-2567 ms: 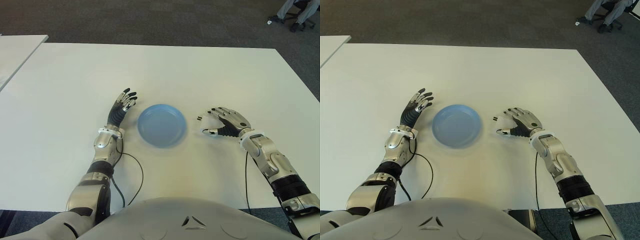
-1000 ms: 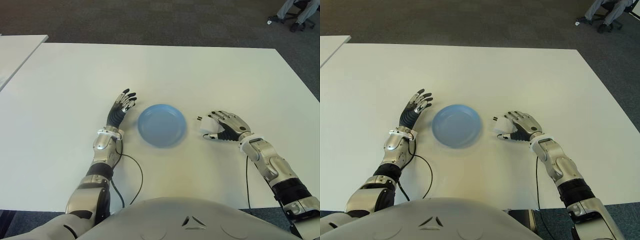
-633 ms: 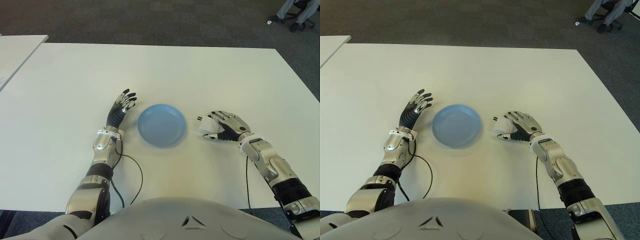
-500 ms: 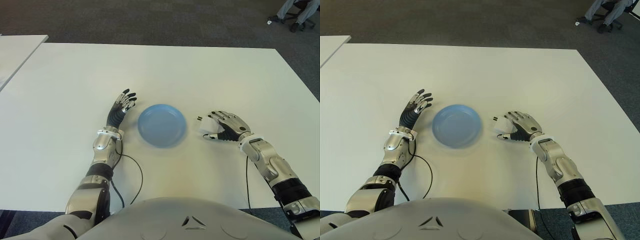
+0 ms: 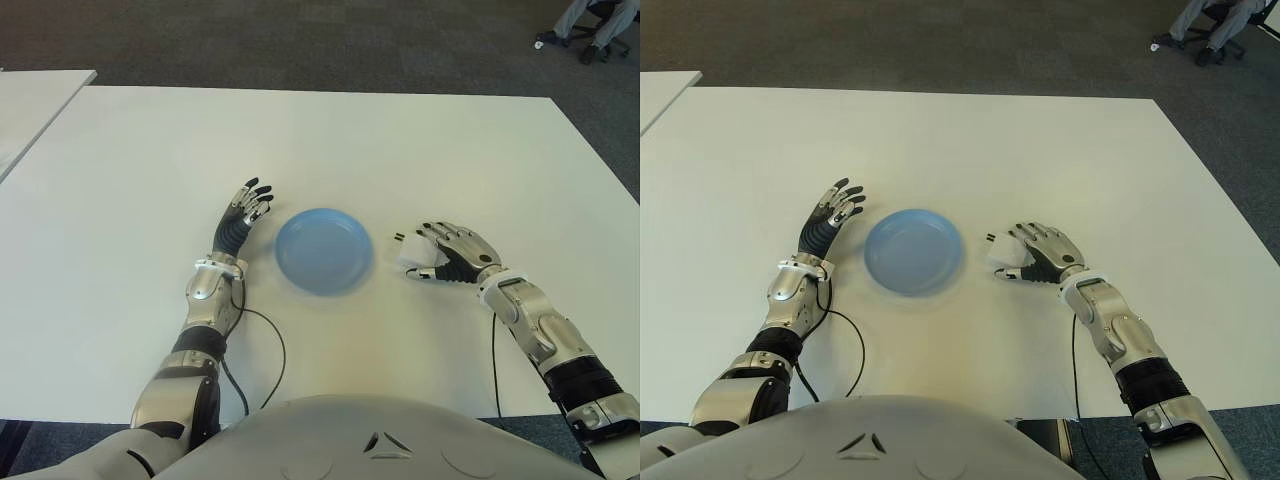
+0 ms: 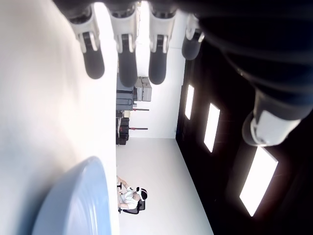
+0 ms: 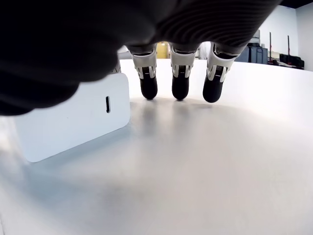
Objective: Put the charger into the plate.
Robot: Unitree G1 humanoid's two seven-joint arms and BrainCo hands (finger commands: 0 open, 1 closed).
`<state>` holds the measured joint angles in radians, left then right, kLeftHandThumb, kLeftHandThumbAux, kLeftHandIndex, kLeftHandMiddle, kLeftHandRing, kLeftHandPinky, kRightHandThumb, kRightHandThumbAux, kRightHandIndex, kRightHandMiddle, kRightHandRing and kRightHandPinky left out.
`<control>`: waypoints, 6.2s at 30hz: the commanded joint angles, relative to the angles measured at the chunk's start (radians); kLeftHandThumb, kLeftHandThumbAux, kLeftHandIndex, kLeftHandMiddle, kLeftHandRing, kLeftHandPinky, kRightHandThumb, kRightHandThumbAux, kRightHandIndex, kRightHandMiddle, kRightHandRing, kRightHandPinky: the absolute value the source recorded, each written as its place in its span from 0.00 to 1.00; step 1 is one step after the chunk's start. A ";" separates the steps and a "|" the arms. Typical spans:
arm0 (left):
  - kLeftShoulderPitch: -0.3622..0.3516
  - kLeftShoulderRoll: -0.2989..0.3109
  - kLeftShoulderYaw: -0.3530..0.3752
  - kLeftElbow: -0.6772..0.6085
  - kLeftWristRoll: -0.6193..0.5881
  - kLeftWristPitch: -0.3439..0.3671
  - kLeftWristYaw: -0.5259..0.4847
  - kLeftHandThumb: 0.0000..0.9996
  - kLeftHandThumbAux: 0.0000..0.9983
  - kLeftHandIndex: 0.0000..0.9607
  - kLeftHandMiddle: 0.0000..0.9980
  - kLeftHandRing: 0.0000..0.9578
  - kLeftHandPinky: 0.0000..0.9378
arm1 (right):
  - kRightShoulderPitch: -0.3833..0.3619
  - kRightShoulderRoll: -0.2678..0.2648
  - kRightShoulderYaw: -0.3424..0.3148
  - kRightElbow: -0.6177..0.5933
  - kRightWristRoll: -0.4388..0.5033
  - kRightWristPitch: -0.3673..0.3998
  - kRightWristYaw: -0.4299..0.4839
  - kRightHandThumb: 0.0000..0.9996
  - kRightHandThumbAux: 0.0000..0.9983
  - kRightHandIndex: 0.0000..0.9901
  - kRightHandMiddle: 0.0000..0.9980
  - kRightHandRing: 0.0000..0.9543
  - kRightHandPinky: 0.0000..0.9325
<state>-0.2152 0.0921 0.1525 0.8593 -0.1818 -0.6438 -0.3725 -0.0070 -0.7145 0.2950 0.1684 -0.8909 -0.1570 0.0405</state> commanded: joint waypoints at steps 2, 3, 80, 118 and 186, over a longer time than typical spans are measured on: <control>0.019 -0.008 0.003 0.009 -0.010 0.023 -0.013 0.00 0.49 0.02 0.19 0.21 0.21 | -0.003 -0.007 0.006 0.024 0.020 -0.019 0.003 0.28 0.19 0.00 0.00 0.00 0.00; 0.019 -0.009 0.003 0.010 -0.011 0.024 -0.014 0.00 0.49 0.02 0.19 0.21 0.21 | -0.005 -0.008 0.005 0.025 0.022 -0.021 0.003 0.28 0.19 0.00 0.00 0.00 0.01; 0.023 -0.040 0.024 -0.031 -0.049 0.045 -0.052 0.00 0.47 0.04 0.18 0.20 0.21 | -0.020 -0.028 -0.019 -0.044 -0.124 0.053 -0.203 0.85 0.68 0.41 0.54 0.88 0.91; -0.005 -0.048 0.034 0.021 -0.039 0.037 -0.007 0.00 0.47 0.04 0.19 0.21 0.22 | -0.078 0.069 -0.069 -0.327 -0.099 -0.008 -0.181 0.86 0.68 0.41 0.54 0.92 0.93; -0.007 -0.081 0.068 0.014 -0.090 0.054 -0.043 0.00 0.44 0.01 0.19 0.20 0.21 | -0.263 0.407 0.179 -0.016 -0.068 0.059 -0.028 0.85 0.68 0.40 0.53 0.87 0.90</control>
<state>-0.2448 0.0217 0.2188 0.8654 -0.2639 -0.6140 -0.4096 -0.2523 -0.3133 0.4687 0.1326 -0.9784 -0.1034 0.0123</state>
